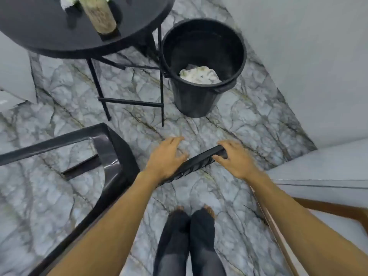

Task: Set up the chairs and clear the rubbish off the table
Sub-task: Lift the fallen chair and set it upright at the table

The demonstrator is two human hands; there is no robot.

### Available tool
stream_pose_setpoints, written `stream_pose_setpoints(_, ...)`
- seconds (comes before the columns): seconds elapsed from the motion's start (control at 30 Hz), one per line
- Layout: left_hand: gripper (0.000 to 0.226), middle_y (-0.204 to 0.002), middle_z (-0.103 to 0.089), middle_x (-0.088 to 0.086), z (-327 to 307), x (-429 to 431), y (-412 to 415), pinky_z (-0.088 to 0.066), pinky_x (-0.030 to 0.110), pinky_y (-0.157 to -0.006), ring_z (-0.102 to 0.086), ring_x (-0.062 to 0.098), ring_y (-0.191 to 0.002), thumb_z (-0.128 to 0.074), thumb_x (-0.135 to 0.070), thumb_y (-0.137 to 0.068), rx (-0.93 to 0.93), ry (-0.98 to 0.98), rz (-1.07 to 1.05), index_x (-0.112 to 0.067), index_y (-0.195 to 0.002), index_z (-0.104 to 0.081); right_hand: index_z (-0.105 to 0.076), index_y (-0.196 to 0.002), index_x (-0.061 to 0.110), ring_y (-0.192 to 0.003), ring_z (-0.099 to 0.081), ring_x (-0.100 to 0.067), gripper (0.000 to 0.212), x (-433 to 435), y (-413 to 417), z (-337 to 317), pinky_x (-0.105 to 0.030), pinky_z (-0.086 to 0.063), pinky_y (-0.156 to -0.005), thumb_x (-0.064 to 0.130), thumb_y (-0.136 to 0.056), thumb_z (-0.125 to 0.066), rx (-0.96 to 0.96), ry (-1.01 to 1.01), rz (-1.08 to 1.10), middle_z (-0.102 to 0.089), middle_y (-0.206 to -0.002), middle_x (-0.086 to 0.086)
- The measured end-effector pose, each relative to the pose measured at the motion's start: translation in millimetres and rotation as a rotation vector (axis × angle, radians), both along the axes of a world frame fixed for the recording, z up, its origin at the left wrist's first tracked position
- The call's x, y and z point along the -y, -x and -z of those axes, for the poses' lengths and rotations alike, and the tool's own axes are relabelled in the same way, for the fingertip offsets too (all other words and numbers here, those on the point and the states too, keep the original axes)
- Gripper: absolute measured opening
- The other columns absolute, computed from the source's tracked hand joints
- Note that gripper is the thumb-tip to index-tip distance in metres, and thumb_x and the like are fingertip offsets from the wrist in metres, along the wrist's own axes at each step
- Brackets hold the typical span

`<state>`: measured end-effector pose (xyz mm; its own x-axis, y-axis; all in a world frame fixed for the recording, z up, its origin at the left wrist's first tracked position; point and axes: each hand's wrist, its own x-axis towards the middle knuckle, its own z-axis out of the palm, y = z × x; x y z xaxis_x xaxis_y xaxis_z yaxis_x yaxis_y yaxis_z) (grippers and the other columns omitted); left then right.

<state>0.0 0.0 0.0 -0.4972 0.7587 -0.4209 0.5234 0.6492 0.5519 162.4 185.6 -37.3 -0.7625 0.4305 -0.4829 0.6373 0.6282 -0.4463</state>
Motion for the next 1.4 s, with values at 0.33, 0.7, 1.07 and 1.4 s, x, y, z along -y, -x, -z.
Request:
stream_pose_setpoints(0.33,0.055,-0.144,-0.049,-0.001,183.0,-33.4,-22.1,-0.042,0.039,-0.102,-0.045,0.021,-0.132,-0.056,-0.048,-0.095,0.063,0.086,-0.035,-0.027,-0.144,-0.043,-0.045,-0.141,0.032,-0.14,-0.03,-0.025,0.054,-51.0,9.9,159.2,-0.047,-0.031,-0.112,0.053,-0.092,-0.053,0.022,0.021,-0.15,-0.037,-0.152,-0.004)
stream_pose_setpoints(0.7,0.04,-0.112,-0.065,-0.013,235.3,-51.4,-44.3,-0.05,0.025,-0.076,-0.062,0.01,-0.094,-0.068,-0.047,-0.086,0.106,-0.037,-0.202,-0.035,-0.124,-0.059,-0.066,-0.12,0.027,-0.104,-0.054,-0.009,0.04,-73.1,7.4,205.6,-0.011,-0.038,-0.087,0.04,-0.083,-0.071,-0.185,0.238,-0.05,-0.061,-0.112,0.004)
stream_pose_setpoints(1.07,0.039,-0.101,-0.068,-0.016,204.0,-61.9,-39.3,-0.054,0.034,-0.077,-0.063,0.008,-0.087,-0.071,-0.054,-0.08,0.168,-0.095,-0.146,-0.04,-0.116,-0.064,-0.07,-0.112,0.029,-0.095,-0.058,-0.014,0.037,-52.2,12.1,161.2,-0.042,-0.049,-0.081,0.047,-0.081,-0.07,-0.263,0.144,-0.091,-0.065,-0.101,0.004)
stream_pose_setpoints(1.4,0.023,-0.081,-0.075,-0.014,70.2,5.3,-16.0,-0.056,0.032,-0.061,-0.072,0.003,-0.069,-0.077,-0.041,-0.078,0.306,-0.28,-0.377,-0.046,-0.1,-0.07,-0.064,-0.113,0.033,-0.098,-0.061,-0.007,0.04,-2.0,45.0,33.7,-0.025,-0.05,-0.084,0.053,-0.079,-0.07,-0.421,0.207,-0.035,-0.068,-0.103,0.011)
